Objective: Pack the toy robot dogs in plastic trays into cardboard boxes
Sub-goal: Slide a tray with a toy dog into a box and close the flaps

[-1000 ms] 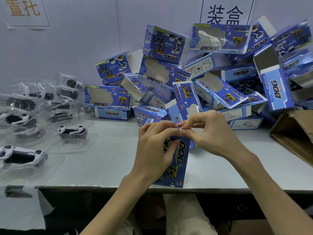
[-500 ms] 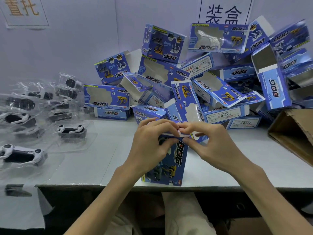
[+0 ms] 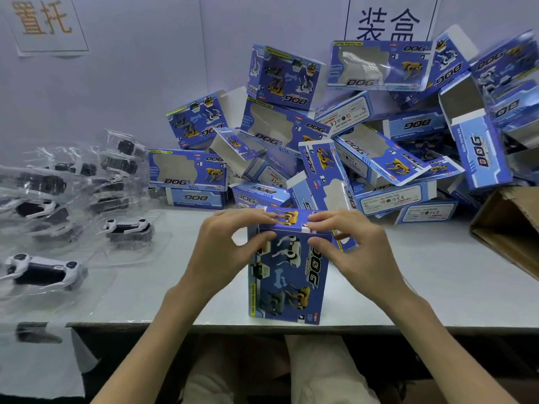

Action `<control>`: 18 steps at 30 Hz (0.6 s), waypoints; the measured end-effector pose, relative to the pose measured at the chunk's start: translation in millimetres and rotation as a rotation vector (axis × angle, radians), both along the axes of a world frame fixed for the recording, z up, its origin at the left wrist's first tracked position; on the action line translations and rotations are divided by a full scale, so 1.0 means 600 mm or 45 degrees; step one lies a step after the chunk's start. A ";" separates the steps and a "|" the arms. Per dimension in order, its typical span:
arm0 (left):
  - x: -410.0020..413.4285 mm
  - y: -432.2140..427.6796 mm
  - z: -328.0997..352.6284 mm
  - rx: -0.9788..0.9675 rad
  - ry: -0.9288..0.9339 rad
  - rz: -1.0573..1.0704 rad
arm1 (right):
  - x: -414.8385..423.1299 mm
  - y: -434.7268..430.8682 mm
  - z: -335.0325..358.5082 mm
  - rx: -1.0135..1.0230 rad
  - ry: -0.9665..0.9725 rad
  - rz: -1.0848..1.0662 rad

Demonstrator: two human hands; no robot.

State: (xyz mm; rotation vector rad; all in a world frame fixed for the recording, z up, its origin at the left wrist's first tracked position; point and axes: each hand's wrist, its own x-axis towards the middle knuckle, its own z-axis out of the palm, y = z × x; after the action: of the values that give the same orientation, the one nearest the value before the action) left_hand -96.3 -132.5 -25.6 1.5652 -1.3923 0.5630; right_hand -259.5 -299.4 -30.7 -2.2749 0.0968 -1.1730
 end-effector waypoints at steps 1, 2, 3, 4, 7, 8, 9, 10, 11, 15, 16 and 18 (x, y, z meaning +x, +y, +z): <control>0.003 0.003 -0.002 0.006 0.054 -0.054 | 0.003 0.000 -0.003 0.028 -0.031 0.013; 0.004 0.003 -0.004 0.010 0.103 -0.096 | 0.006 0.001 -0.006 0.053 -0.051 0.023; 0.004 0.002 -0.005 0.010 0.142 -0.123 | 0.008 0.001 -0.008 0.074 -0.063 0.029; 0.004 0.000 -0.006 0.007 0.167 -0.137 | 0.010 0.002 -0.010 0.092 -0.070 0.030; 0.009 -0.002 -0.008 -0.011 0.206 -0.160 | 0.012 0.006 -0.014 0.128 -0.093 0.038; 0.011 -0.002 -0.009 -0.018 0.211 -0.166 | 0.013 0.008 -0.016 0.143 -0.100 0.047; 0.013 -0.002 -0.009 -0.022 0.212 -0.168 | 0.013 0.009 -0.017 0.156 -0.105 0.054; 0.014 -0.003 -0.009 -0.025 0.212 -0.166 | 0.014 0.011 -0.017 0.167 -0.108 0.062; 0.014 -0.003 -0.009 -0.031 0.220 -0.167 | 0.016 0.011 -0.017 0.181 -0.111 0.073; 0.009 -0.003 -0.013 -0.019 0.445 -0.258 | 0.013 0.004 -0.024 0.293 -0.108 0.160; 0.010 -0.002 -0.013 -0.009 0.491 -0.287 | 0.011 0.003 -0.030 0.325 -0.111 0.181; 0.013 -0.001 -0.011 0.004 0.531 -0.327 | 0.011 0.002 -0.039 0.377 -0.157 0.213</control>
State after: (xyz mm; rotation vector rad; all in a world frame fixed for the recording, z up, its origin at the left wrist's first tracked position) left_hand -88.7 -132.9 -32.0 1.3799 -1.2421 0.0705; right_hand -253.2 -298.0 -54.1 -1.9107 0.0295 -1.1265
